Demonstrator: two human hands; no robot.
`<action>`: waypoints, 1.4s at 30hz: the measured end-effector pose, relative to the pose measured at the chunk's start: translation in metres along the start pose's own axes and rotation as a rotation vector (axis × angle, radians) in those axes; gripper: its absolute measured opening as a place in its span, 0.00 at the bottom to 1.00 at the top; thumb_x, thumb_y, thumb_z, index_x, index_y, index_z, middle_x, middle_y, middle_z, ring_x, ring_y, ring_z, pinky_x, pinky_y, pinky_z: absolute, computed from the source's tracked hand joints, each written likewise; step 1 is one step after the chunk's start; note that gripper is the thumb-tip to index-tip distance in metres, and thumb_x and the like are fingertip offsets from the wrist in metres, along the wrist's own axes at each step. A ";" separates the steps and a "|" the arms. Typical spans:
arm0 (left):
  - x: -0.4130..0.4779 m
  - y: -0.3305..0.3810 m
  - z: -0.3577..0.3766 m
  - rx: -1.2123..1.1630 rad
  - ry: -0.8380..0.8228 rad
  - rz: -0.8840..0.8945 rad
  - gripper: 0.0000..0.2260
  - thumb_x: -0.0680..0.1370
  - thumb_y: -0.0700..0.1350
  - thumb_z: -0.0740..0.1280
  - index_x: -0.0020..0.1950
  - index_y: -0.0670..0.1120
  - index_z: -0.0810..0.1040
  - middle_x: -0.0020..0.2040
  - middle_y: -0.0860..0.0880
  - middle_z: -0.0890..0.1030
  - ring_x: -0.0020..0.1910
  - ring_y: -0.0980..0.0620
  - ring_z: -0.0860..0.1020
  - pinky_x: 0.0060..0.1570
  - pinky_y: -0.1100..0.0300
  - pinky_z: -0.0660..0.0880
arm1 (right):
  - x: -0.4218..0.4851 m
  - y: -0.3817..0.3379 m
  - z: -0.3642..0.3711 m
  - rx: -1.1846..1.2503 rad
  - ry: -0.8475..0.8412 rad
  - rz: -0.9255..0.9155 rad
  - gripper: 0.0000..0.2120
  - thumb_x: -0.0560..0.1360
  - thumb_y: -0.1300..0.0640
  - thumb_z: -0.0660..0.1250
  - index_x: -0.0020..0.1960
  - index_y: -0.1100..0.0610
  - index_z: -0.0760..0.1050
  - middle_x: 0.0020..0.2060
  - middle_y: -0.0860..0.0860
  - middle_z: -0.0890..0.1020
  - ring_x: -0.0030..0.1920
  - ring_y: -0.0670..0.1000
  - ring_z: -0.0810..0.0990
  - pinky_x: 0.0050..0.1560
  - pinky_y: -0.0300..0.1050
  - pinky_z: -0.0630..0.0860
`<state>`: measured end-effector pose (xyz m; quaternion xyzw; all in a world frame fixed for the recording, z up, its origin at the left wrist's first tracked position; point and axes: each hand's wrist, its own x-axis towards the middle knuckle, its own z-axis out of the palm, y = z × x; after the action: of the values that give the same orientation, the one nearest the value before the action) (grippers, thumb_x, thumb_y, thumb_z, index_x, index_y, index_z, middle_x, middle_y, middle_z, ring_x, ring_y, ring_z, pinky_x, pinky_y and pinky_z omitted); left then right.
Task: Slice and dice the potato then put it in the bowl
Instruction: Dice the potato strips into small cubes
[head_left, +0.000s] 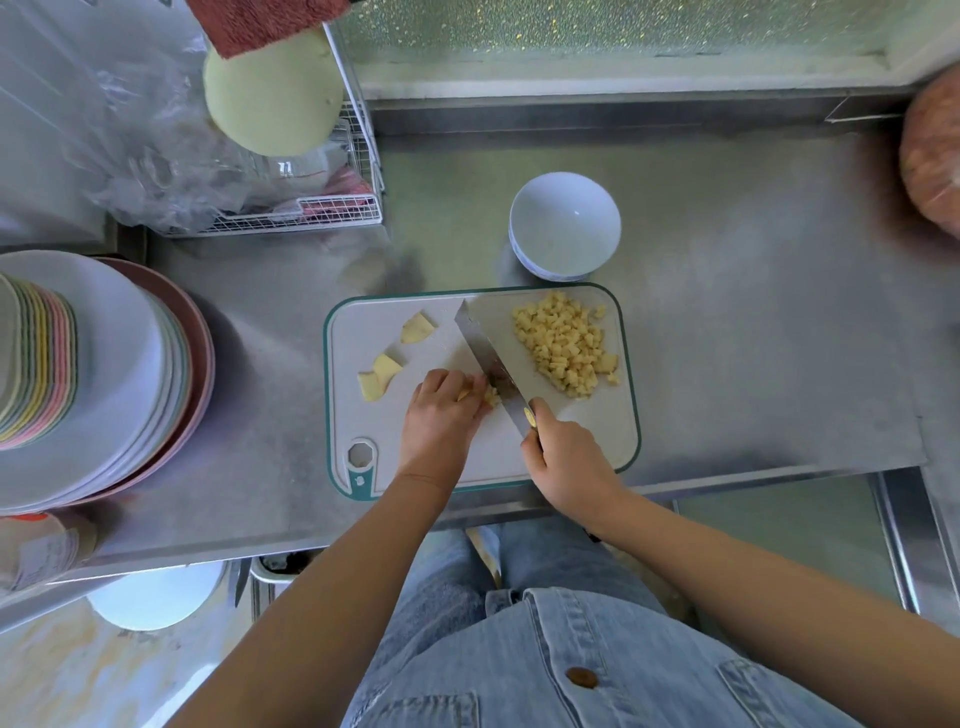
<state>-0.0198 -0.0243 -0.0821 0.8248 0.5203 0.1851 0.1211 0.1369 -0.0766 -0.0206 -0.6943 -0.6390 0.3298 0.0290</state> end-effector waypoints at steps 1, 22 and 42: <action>0.001 0.001 -0.002 -0.010 0.004 -0.008 0.11 0.74 0.45 0.67 0.49 0.40 0.84 0.38 0.45 0.79 0.40 0.42 0.77 0.38 0.54 0.78 | 0.001 0.001 -0.001 0.024 0.012 -0.011 0.09 0.79 0.60 0.56 0.58 0.61 0.68 0.25 0.47 0.65 0.28 0.53 0.68 0.31 0.48 0.62; 0.004 0.005 -0.015 -0.119 -0.011 -0.051 0.14 0.64 0.30 0.76 0.47 0.41 0.84 0.40 0.41 0.78 0.37 0.40 0.76 0.35 0.55 0.75 | -0.003 -0.002 -0.021 0.072 -0.006 -0.042 0.03 0.78 0.61 0.56 0.46 0.56 0.63 0.25 0.49 0.65 0.25 0.51 0.64 0.31 0.49 0.62; -0.005 0.001 -0.009 -0.080 0.044 -0.068 0.10 0.65 0.39 0.79 0.44 0.41 0.84 0.38 0.45 0.80 0.37 0.42 0.77 0.34 0.55 0.76 | -0.003 -0.019 -0.011 0.017 -0.023 -0.027 0.01 0.79 0.61 0.55 0.50 0.58 0.64 0.26 0.49 0.66 0.26 0.49 0.65 0.28 0.47 0.60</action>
<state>-0.0252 -0.0292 -0.0744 0.7969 0.5428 0.2194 0.1487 0.1259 -0.0717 -0.0023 -0.6815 -0.6457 0.3428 0.0322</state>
